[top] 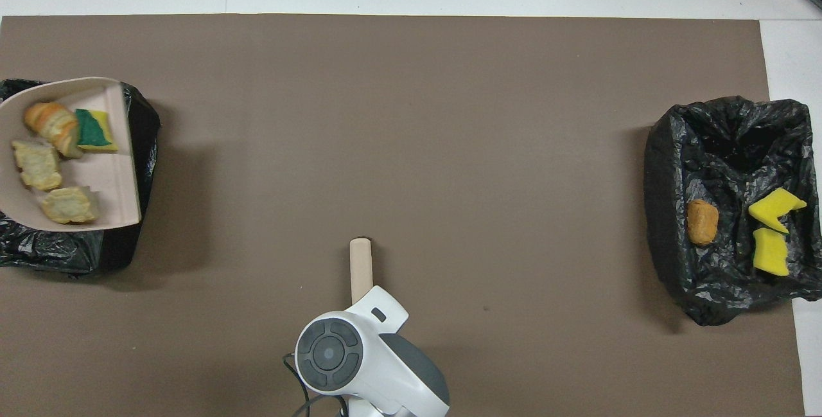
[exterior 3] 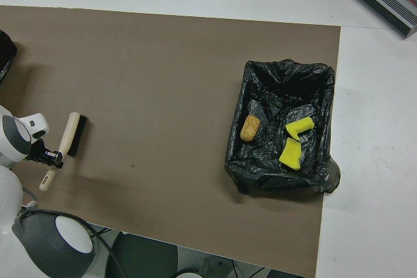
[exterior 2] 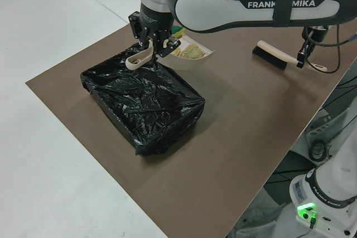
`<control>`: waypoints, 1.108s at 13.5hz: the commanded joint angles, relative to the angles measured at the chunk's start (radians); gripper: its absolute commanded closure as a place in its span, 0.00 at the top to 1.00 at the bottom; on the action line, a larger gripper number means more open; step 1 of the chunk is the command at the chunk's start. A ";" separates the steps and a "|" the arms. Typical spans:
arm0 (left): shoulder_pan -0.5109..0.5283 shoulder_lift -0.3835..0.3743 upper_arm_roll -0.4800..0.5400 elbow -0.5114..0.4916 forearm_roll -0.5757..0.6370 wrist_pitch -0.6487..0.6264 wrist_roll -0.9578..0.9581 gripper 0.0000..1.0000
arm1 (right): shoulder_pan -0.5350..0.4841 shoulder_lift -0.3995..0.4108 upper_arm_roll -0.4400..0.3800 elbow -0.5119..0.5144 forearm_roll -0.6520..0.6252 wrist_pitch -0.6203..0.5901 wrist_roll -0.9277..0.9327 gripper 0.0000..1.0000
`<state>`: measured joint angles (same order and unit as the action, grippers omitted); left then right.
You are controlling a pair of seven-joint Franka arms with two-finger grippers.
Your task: Sweep and dump trash in bin
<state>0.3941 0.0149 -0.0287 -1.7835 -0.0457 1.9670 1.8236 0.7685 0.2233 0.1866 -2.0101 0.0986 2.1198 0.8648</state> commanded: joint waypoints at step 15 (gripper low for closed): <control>-0.038 0.025 -0.002 0.015 0.782 0.023 -0.248 0.00 | -0.498 -0.159 -0.012 0.344 -0.085 -0.538 -0.551 1.00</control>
<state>0.3821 0.0725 -0.0354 -1.7489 0.6761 2.0309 1.6375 0.3419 0.0635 0.1625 -1.7215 0.0372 1.6300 0.4125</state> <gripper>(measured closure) 0.687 0.000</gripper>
